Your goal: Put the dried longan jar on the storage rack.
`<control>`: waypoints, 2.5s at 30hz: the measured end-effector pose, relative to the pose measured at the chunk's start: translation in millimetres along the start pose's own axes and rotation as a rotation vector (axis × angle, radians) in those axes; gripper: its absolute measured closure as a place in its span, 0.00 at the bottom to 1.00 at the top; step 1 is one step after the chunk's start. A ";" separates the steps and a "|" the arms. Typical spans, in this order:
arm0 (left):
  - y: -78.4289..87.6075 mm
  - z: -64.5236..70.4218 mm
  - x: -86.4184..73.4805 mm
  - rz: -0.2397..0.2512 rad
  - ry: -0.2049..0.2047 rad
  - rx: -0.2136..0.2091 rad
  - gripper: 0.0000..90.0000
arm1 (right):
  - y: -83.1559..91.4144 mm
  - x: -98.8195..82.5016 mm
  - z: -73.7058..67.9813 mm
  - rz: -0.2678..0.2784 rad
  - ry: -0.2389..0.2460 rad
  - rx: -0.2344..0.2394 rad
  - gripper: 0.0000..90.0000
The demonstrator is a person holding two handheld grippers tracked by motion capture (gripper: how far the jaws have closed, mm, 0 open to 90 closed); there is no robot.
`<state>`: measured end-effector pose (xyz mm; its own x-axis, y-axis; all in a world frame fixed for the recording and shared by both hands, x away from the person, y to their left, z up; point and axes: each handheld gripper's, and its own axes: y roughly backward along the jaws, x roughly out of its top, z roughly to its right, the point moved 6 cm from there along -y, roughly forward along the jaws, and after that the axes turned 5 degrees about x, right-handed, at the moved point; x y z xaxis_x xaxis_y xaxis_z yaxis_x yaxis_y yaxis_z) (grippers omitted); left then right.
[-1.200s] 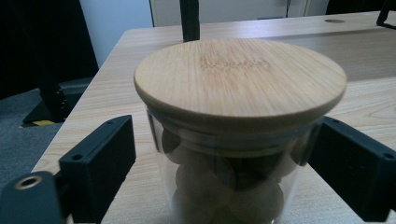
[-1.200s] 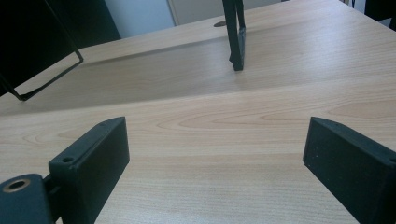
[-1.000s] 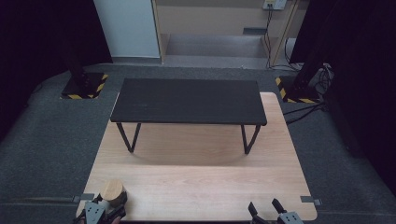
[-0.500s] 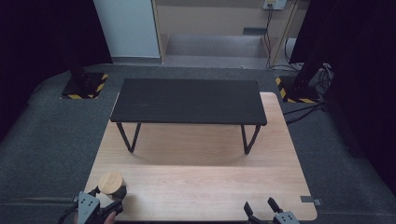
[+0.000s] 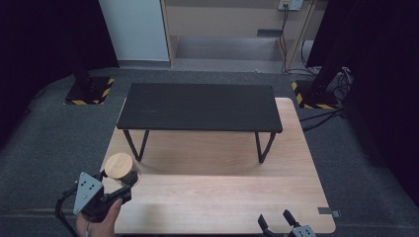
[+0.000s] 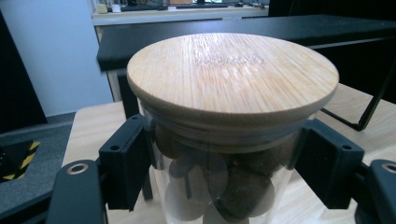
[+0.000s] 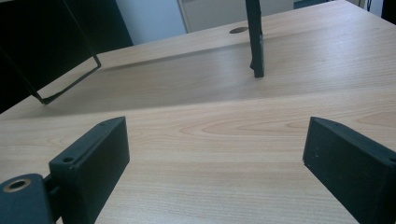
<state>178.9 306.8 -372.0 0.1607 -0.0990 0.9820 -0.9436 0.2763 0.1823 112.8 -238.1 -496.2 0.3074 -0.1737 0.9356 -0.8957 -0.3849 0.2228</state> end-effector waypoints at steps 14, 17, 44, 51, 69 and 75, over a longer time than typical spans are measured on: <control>-36.8 -6.9 56.6 0.031 0.000 -0.052 0.27 | 7.4 2.5 7.6 0.035 -0.013 -0.019 0.08; -42.0 -9.3 68.5 0.037 -0.006 -0.048 0.27 | 7.8 3.3 8.7 0.038 -0.017 -0.021 0.08; -149.4 -30.9 112.3 -0.026 -0.032 0.021 0.27 | 15.9 7.5 18.0 0.060 -0.027 -0.072 0.08; -164.5 -34.3 105.7 -0.050 -0.024 0.035 0.27 | 16.8 6.6 19.7 0.056 -0.030 -0.084 0.08; -176.6 -41.2 92.9 -0.063 0.022 0.027 0.27 | 14.6 4.7 20.5 0.048 -0.031 -0.090 0.09; -177.2 -41.4 92.8 -0.063 0.017 0.025 0.27 | 14.4 3.9 20.9 0.045 -0.031 -0.090 0.09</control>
<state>373.1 288.3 -311.1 0.2244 -0.0990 0.9695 -0.9384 0.2461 0.2423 107.9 -263.3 -495.1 0.2748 -0.2177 0.9365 -0.9337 -0.2932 0.2058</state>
